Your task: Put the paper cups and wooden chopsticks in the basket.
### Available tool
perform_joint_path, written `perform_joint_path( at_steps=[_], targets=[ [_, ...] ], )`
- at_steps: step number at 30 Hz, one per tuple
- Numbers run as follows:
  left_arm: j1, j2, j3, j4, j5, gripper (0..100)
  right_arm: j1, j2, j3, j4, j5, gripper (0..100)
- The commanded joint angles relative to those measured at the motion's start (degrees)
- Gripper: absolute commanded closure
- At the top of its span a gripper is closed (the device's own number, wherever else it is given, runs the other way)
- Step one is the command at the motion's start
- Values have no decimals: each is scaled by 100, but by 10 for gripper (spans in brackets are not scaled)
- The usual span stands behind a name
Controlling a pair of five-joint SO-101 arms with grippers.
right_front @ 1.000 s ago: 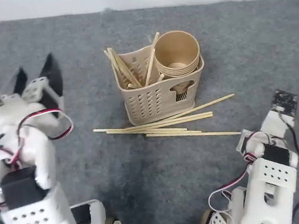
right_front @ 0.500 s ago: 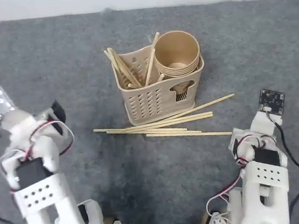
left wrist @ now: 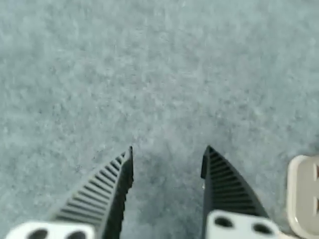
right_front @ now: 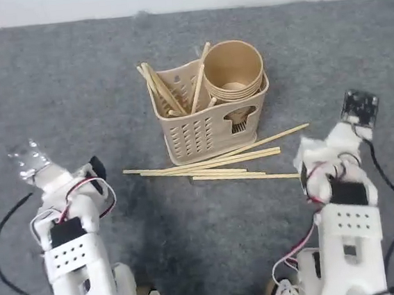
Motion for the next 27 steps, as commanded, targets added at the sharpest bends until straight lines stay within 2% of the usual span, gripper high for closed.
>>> perform_joint_path(
  at_steps=[1,5,11,14,23,27],
  targets=[
    [132,-35,-40,-79,35,855,-321,734,-993,4,-387,898],
    [114,-35,-40,-97,9,996,-418,1815,-1635,-321,-589,898],
    [114,-35,40,-308,9,987,-655,3389,-2365,-840,-844,902],
    [114,-35,154,-545,9,987,-681,4084,-2611,-1182,-985,991],
    [114,-35,163,-589,9,987,-716,5596,-3077,-2185,-1116,991],
    [123,-35,163,-589,9,987,-884,6018,-3077,-2185,-1081,991]
  ],
)
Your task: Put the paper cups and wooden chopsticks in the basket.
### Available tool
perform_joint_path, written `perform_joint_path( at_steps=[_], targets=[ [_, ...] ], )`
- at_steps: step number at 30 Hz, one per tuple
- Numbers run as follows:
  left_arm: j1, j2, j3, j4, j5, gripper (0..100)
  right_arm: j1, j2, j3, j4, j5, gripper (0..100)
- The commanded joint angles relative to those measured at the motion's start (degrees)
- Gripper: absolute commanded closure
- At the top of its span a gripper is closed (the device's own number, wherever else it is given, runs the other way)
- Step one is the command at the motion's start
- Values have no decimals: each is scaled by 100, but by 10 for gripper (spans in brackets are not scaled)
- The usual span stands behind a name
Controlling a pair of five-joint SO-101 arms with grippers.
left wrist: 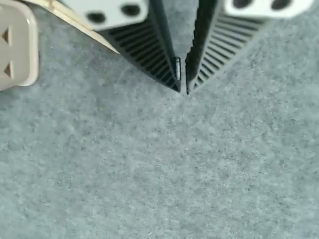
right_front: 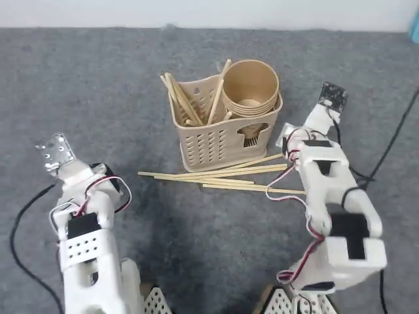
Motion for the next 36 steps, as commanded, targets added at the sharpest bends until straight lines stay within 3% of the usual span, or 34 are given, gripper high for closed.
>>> perform_joint_path(
  at_steps=[1,9,15,28,36],
  targets=[
    [53,-35,-40,-141,-9,987,-233,84,-290,-48,-26,991],
    [53,-35,-31,-141,-9,987,-523,22,-290,1130,-26,991],
    [62,-35,-22,-141,-9,987,-497,22,-299,1420,-26,991],
    [53,-35,-22,-141,-9,987,-927,-769,-290,3996,-18,991],
    [44,-35,-22,-141,-9,987,-1033,-831,79,4620,1380,991]
  ],
)
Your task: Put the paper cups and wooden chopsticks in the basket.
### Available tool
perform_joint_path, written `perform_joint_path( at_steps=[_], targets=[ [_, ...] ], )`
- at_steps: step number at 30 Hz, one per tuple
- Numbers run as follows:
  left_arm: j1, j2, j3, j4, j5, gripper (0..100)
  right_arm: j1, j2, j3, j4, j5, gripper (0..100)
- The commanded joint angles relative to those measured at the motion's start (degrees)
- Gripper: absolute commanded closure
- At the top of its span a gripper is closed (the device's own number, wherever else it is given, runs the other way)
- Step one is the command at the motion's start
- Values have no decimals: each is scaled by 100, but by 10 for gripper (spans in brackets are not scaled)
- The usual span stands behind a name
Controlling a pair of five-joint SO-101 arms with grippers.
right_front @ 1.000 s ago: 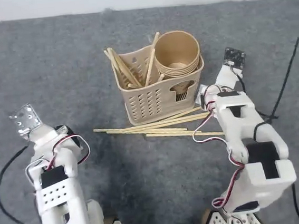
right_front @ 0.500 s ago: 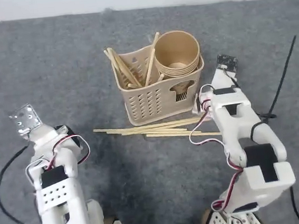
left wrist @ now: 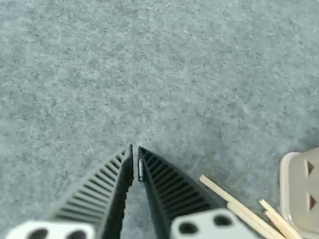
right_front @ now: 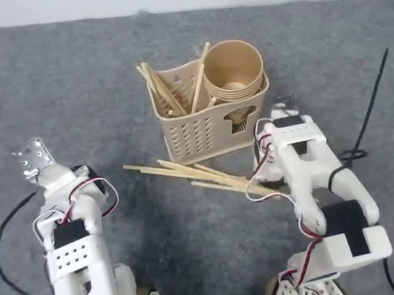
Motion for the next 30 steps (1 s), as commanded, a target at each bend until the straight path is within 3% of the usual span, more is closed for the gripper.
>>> perform_joint_path(
  at_steps=[1,7,16,23,30],
  targets=[
    [26,-35,-22,-141,-18,987,-84,-356,229,295,545,991],
    [26,-35,-22,-141,-18,987,22,-1182,782,259,668,991],
    [26,-62,-22,-141,-18,987,189,-3705,1363,576,2057,986],
    [18,-70,-22,-141,-18,987,145,-4259,1741,1015,2532,776],
    [9,-70,-22,-141,-18,987,-1103,-4004,2180,620,3376,768]
  ],
)
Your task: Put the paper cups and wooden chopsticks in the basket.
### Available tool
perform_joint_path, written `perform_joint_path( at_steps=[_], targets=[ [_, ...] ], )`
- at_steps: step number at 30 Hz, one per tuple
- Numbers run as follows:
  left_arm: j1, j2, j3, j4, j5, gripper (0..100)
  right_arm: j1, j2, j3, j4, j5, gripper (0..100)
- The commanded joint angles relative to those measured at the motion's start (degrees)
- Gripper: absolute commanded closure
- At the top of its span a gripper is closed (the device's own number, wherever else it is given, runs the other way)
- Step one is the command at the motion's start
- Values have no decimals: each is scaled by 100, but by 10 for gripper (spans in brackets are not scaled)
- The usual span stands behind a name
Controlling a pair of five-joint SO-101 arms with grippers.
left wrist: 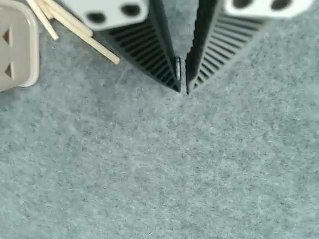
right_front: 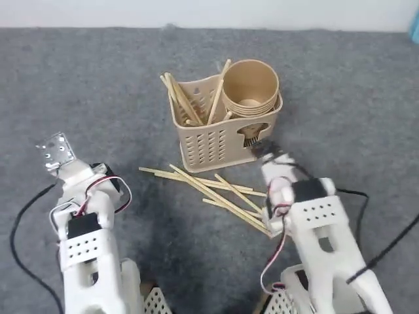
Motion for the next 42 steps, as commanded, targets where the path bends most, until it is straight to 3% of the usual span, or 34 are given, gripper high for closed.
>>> perform_joint_path(
  at_steps=[1,11,17,19,28,33,37,42],
  targets=[
    [0,-70,-22,-141,-18,987,-541,75,35,-391,352,768],
    [-123,-70,-22,-202,-18,986,-743,796,176,-1859,387,772],
    [-132,-44,-22,-299,-18,986,-743,1323,167,-2484,387,908],
    [-132,-44,-22,-299,-18,986,-743,1437,167,-2598,396,912],
    [-123,-53,-22,-299,-18,986,-743,1640,167,-2633,396,902],
    [-123,-53,-22,-299,-18,986,-752,1587,141,-2633,396,997],
    [-123,-62,-22,-299,-18,986,-752,1473,149,-2563,404,992],
    [-123,-70,-22,-299,-18,986,-760,725,158,-2088,1240,991]
  ],
)
